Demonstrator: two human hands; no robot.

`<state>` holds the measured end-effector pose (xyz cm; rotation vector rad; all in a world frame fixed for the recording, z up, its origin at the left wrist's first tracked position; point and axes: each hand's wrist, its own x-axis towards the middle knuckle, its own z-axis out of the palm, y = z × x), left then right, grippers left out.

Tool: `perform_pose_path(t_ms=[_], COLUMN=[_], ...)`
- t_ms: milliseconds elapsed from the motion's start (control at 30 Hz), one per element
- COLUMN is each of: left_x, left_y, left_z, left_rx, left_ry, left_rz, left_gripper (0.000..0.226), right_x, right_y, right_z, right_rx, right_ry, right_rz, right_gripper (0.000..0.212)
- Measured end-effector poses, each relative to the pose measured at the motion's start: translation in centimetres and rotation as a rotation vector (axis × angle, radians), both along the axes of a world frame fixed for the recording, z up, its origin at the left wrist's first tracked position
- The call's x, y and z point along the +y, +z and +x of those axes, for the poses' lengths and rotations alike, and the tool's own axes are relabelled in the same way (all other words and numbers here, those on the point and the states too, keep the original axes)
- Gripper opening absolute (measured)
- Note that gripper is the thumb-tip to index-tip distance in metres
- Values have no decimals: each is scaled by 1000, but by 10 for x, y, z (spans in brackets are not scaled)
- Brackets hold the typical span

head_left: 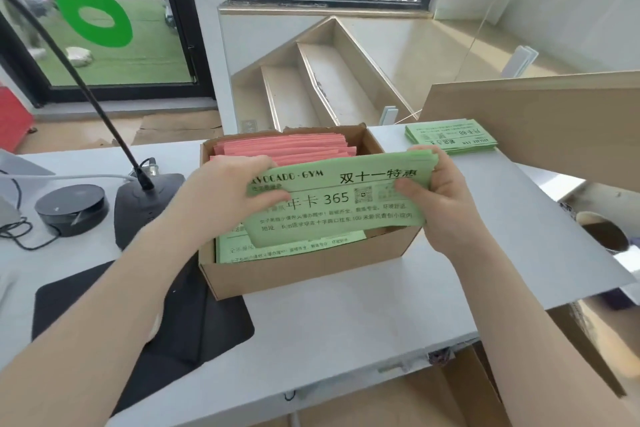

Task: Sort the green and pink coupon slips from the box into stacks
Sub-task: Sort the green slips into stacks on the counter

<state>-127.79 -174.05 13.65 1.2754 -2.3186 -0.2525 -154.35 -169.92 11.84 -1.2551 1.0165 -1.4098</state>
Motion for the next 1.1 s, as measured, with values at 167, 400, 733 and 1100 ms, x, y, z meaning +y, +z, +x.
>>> perform_pose_path(t_ms=[167, 400, 733, 1100], left_x=[43, 119, 146, 140], left_y=[20, -26, -95, -114], left_z=[-28, -90, -93, -104], left_rx=[440, 1103, 1024, 1140], left_ry=[144, 200, 292, 297], left_rz=[65, 405, 607, 660], left_gripper=[29, 51, 32, 34], right_x=[29, 78, 98, 95], right_y=[15, -13, -72, -86], right_z=[-37, -86, -95, -74], right_rx=[-111, -208, 297, -68], right_ry=[42, 94, -32, -149], right_rz=[-55, 97, 190, 331], right_gripper=[31, 31, 32, 38])
